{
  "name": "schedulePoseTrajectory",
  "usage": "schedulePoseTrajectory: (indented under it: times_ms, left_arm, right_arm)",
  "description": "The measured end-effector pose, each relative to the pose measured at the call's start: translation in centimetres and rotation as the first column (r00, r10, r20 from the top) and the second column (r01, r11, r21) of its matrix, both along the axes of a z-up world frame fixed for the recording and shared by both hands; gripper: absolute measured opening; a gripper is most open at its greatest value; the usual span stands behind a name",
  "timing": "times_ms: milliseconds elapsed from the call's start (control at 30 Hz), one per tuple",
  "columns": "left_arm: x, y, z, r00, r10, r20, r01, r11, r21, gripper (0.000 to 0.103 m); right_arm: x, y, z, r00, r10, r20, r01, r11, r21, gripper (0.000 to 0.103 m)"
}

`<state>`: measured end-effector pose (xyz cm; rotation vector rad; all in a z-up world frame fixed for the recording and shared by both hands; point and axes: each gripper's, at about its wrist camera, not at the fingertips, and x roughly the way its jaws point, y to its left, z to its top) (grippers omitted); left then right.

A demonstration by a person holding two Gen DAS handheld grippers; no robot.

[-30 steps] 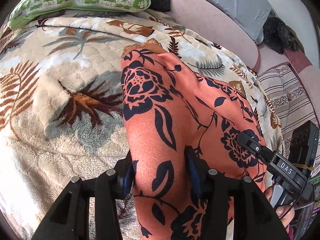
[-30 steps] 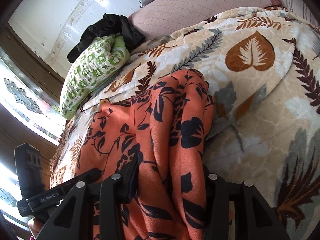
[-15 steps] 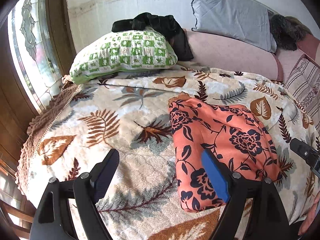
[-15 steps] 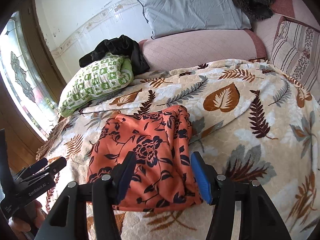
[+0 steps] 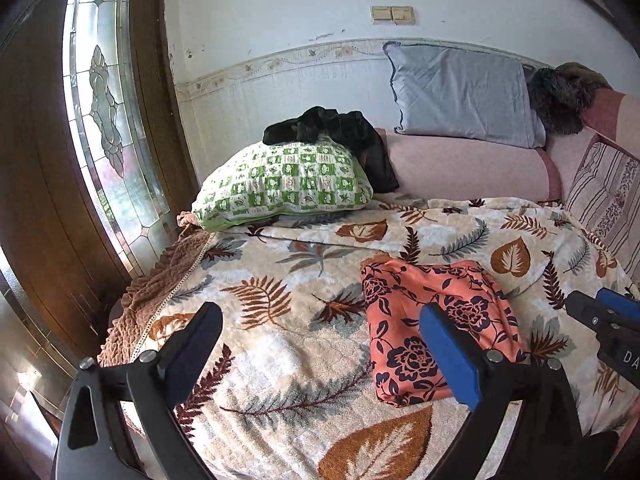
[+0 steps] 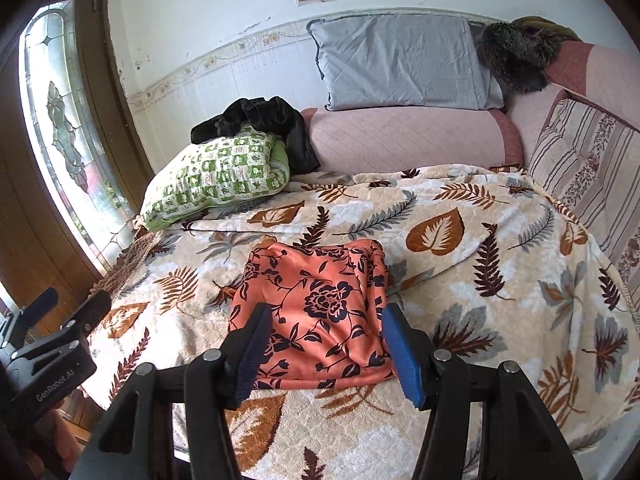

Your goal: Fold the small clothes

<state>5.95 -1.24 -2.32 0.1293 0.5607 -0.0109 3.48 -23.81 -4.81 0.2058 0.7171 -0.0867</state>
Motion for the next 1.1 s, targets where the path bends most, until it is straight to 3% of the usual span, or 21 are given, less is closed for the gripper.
schedulePoseTrajectory:
  times_ms: [100,567,1100]
  left_arm:
    - [-1.4,0.2,2.0,0.998,0.005,0.055,-0.005,1.0,-0.001,0.101]
    - [-3.9,0.4,8.1,0.991,-0.002,0.132,0.002,1.0,-0.001,0.103]
    - [-6.3,0.1,11.3,0.978,-0.028,0.208,0.028,1.0,0.0,0.103]
  right_arm:
    - [-0.6,0.6,0.8,1.0,0.0,0.002,0.0,1.0,-0.023,0.061]
    - [-2.9,1.6,4.7,0.999,-0.008,0.042,0.01,0.998,-0.055,0.061]
    - [-5.1,2.1,7.5,0.996,-0.015,0.087,0.022,0.997,-0.076,0.061]
